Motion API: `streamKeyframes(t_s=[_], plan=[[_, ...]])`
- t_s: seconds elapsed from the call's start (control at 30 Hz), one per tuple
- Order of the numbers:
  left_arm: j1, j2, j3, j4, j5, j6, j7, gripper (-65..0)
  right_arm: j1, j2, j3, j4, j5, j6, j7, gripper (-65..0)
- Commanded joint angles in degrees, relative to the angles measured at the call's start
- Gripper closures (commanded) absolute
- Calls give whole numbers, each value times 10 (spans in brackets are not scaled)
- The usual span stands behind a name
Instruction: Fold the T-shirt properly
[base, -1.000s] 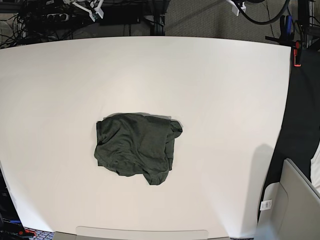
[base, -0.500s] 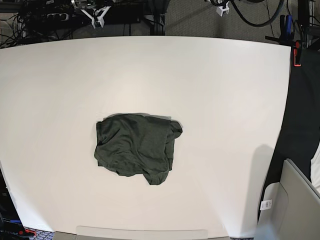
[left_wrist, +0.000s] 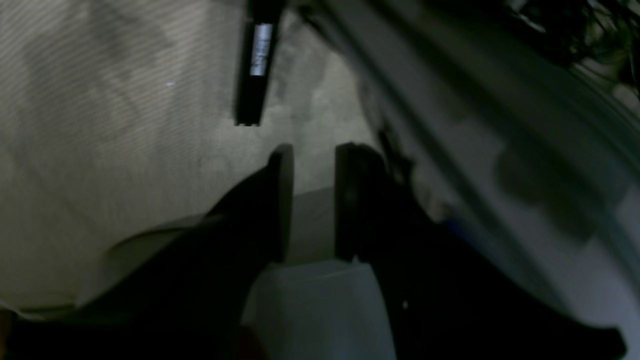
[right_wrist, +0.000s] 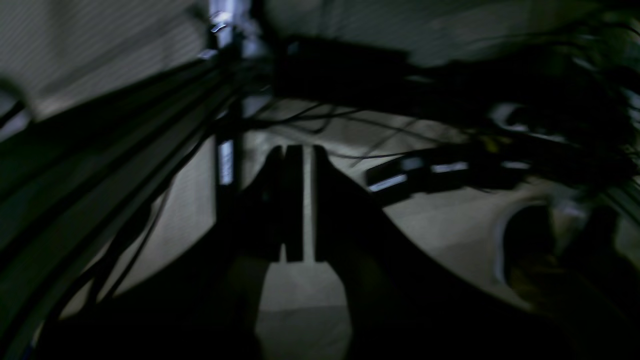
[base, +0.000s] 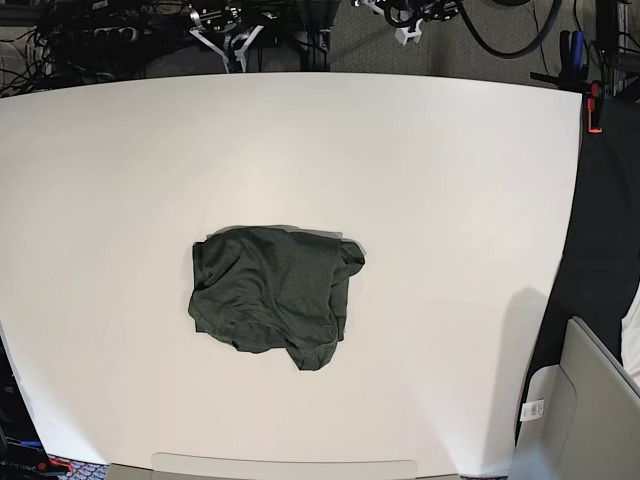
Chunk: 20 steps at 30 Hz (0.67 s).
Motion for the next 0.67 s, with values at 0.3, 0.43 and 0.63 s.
streamKeyframes(t_s=[0.3,0.43,0.63], plan=[[5,11,144,2,-2,135,-56,-132,-21,-36,-2,0,2,-13,2,-16],[6,11,179,2,-2,139,-56,-132,-30,-37,-2,0,2,-13,2,-16],[18,10,183,2,-2,139,-61,-132,-36,-38,0,0,3,-13,3,-16]])
